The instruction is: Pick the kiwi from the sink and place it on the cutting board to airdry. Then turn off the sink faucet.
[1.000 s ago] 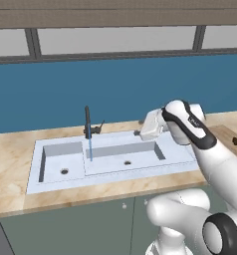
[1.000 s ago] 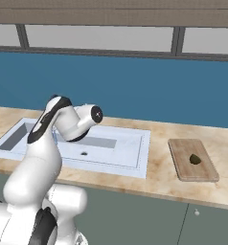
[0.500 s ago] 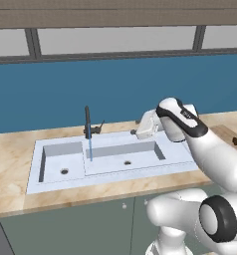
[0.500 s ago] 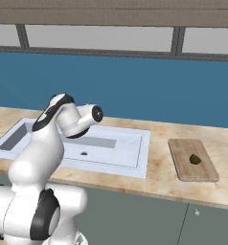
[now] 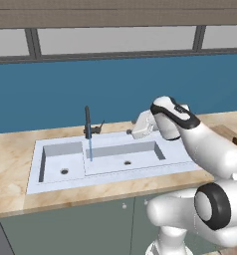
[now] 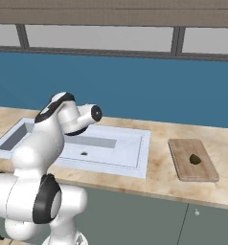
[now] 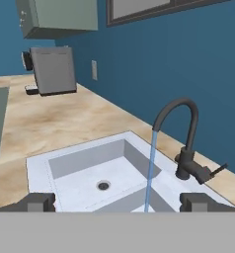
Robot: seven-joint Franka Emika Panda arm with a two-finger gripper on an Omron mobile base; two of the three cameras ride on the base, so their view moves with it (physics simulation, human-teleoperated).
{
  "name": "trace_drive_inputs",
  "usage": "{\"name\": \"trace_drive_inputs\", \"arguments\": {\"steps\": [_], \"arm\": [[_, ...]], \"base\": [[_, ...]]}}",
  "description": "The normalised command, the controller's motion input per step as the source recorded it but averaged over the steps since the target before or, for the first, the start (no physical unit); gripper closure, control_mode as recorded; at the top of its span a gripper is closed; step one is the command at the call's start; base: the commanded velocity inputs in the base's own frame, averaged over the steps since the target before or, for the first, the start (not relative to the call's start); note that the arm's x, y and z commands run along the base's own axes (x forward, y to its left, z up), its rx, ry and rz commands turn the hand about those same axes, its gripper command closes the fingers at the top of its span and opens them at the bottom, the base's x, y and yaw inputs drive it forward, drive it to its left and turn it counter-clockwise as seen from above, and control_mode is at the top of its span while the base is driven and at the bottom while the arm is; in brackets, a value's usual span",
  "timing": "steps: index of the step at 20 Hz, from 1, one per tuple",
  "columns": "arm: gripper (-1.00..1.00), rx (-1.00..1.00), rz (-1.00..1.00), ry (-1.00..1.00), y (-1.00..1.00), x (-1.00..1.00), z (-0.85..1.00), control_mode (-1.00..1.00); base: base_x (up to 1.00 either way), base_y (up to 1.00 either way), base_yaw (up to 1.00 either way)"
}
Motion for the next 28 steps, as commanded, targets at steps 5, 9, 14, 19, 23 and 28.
{"name": "trace_drive_inputs", "arguments": {"steps": [5, 9, 14, 19, 23, 28], "arm": [[-1.0, 0.0, 0.0, 0.02, 0.0, 0.23, -0.04, -1.0], [-1.0, 0.0, 0.0, 0.01, 0.0, 0.18, -0.12, -1.0], [-1.0, 0.0, 0.0, 0.01, 0.02, 0.17, -0.11, -1.0], [-1.0, 0.0, 0.0, 0.0, 0.09, 0.13, -0.09, -1.0], [-1.0, 0.0, 0.0, 0.0, 0.09, 0.08, -0.05, -1.0], [-1.0, 0.0, 0.01, 0.0, 0.03, 0.18, -0.06, -1.0]], "base": [[0.0, 0.0, 0.0], [0.0, 0.0, 0.0], [0.0, 0.0, 0.0], [0.0, 0.0, 0.0], [0.0, 0.0, 0.0], [0.0, 0.0, 0.0]]}}
